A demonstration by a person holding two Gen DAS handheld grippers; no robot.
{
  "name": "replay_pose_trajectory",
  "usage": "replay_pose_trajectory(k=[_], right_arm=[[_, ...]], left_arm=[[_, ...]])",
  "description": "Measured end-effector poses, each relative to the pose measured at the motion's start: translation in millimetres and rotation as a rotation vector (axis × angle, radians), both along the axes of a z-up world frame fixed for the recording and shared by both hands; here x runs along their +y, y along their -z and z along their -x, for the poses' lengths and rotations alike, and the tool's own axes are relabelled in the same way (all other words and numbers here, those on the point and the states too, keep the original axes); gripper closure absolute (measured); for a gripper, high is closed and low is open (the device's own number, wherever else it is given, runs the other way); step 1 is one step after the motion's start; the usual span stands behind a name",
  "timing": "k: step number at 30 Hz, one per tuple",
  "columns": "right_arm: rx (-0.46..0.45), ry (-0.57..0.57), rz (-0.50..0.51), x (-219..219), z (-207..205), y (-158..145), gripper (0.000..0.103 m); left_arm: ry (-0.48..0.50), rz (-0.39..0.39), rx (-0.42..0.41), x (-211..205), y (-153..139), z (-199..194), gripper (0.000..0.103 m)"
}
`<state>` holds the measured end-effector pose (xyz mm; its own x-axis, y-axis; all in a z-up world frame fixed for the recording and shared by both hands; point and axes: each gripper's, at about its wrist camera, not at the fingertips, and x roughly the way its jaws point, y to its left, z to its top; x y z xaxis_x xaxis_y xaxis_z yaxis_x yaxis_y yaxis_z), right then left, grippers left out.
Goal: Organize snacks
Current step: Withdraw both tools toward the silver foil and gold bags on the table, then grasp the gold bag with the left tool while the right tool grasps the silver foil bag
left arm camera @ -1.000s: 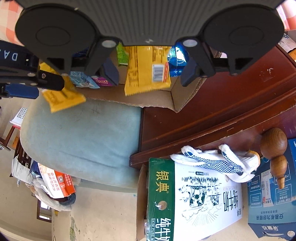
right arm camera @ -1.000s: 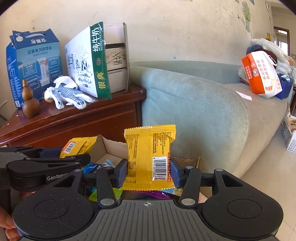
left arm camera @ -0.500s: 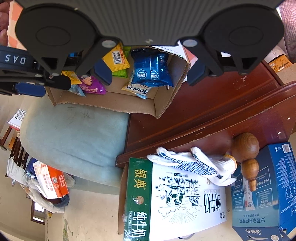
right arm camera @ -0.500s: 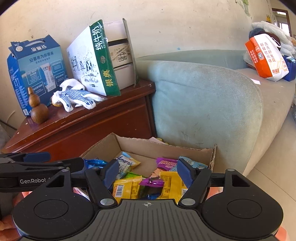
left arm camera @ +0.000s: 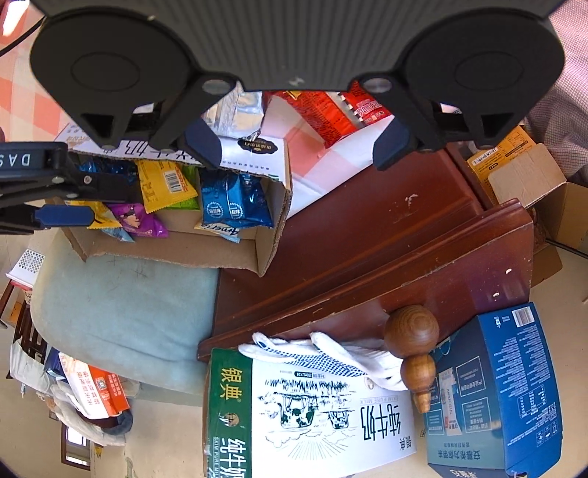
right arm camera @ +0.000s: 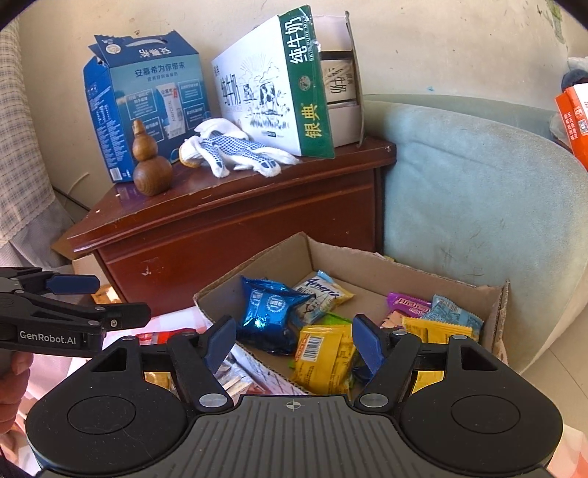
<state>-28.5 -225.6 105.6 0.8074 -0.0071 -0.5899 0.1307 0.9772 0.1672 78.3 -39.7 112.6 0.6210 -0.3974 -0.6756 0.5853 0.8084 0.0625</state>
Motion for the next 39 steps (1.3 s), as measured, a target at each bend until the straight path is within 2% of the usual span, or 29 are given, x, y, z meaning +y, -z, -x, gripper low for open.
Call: replay_pose_trajectory(k=[7,14,21,28,32,34,37,39], right_arm=[[0.076,-0.070,-0.068,16.2,-6.0,13.5,0.032],[0.144,-0.122,-0.074,35.8,-13.3,26.9,0.032],[0.209,-0.133,-0.115,47.8,-25.0,45.0,0.032],[0.278,-0.086,-0.188,54.4,-40.0,69.7,0.032],[0.312,-0.043,-0.219,57.5,-48.1,83.8,0.032],[0.305,-0.018,-0.214,59.2,-51.0,87.3,0.032],[0.276,0.030,-0.205,60.2,-56.8,89.9,0.023],[0.268,0.056,-0.223,59.2,-61.9,92.7,0.023]], left_arm=[[0.132,-0.113,-0.003,15.6,25.7,12.4,0.014],[0.251,-0.283,-0.079,14.0,50.2,29.0,0.014],[0.294,-0.355,-0.069,15.4,72.0,30.4,0.015],[0.317,-0.402,-0.081,20.0,86.2,33.4,0.015],[0.313,-0.403,-0.069,20.6,92.8,33.5,0.015],[0.309,-0.404,-0.078,20.7,94.0,35.5,0.015],[0.300,-0.393,-0.072,21.1,94.7,35.6,0.015],[0.285,-0.385,-0.063,21.6,94.0,33.5,0.017]])
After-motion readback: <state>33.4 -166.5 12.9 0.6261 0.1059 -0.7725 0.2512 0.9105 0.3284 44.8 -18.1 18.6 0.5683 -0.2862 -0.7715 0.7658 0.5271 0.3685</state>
